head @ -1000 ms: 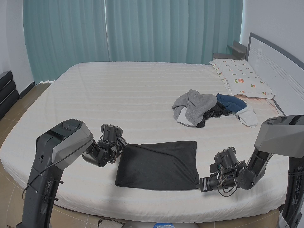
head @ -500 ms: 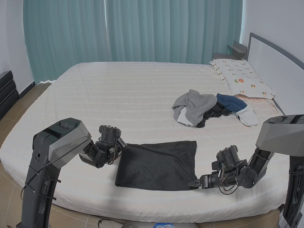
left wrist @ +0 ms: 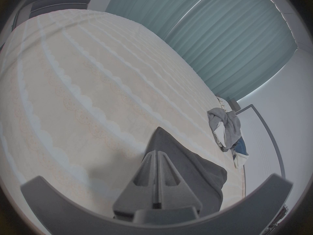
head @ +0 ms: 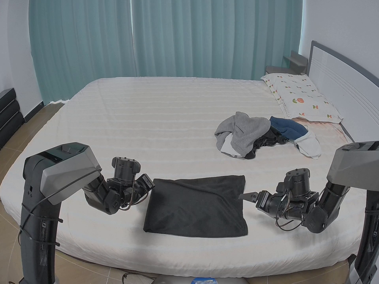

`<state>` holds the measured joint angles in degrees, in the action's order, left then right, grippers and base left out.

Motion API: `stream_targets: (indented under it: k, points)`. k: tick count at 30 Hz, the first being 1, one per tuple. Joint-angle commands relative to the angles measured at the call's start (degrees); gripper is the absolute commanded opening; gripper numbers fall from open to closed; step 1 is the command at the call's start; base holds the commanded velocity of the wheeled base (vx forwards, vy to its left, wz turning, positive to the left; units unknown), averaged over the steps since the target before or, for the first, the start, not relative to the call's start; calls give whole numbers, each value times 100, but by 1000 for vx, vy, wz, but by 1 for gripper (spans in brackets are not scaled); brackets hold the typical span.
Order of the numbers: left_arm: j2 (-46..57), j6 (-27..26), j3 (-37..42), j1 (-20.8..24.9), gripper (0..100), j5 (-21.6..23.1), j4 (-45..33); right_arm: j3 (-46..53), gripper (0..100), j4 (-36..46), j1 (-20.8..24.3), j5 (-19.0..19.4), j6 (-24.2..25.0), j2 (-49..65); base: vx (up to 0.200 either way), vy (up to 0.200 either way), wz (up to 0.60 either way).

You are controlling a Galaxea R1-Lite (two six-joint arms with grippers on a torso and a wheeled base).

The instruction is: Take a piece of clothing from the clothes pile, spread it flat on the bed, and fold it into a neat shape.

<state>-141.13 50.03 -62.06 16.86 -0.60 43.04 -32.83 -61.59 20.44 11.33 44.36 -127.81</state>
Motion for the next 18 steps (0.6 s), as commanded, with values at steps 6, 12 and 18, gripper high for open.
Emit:
stream_targets:
  k: [6, 12, 18]
  points:
    - [218, -28, 203, -42, 0, 95, 64, 488, 100, -1602, -629, 195, 785, -385, -167, 0, 0]
    - [15, -318, 151, 19, 0, 42, 108, 365, 100, -1804, -911, 555, 1066, -623, 0, 0, 0]
    - [-310, -626, -122, 19, 0, 7, 345, 172, 100, -2305, -1104, 625, 1057, -1185, 0, 0, 0]
